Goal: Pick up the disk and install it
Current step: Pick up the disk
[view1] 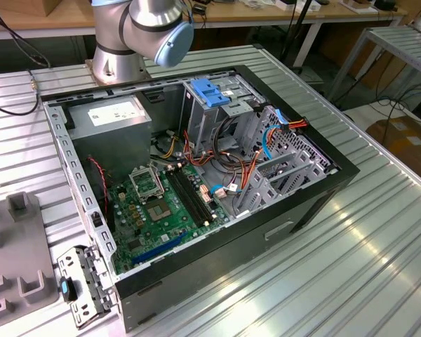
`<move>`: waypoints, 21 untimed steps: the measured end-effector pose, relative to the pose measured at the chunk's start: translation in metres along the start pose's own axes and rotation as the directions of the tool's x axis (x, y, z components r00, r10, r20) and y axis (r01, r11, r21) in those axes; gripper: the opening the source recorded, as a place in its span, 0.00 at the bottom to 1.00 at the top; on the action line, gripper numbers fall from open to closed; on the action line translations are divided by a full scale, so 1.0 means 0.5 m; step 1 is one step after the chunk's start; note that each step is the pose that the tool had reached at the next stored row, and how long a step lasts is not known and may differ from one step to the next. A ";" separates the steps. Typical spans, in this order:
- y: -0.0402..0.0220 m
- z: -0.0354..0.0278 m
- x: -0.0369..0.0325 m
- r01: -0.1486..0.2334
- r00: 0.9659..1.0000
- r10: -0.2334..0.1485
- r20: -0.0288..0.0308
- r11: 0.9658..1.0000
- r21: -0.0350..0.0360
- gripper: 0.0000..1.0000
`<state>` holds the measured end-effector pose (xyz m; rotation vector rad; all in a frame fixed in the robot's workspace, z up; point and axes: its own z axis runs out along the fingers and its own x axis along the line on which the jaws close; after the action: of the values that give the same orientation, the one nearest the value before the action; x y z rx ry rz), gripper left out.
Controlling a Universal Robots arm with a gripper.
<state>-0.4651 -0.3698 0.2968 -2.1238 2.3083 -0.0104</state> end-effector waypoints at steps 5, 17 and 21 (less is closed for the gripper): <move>0.000 0.000 0.000 0.000 1.000 0.000 0.000 1.000 0.000 0.37; 0.000 0.000 0.003 0.062 0.998 -0.062 0.001 0.998 0.000 0.37; 0.000 -0.001 0.003 0.062 0.998 -0.062 0.001 0.998 0.000 0.37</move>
<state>-0.4651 -0.3711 0.2971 -2.1942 2.2411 -0.0102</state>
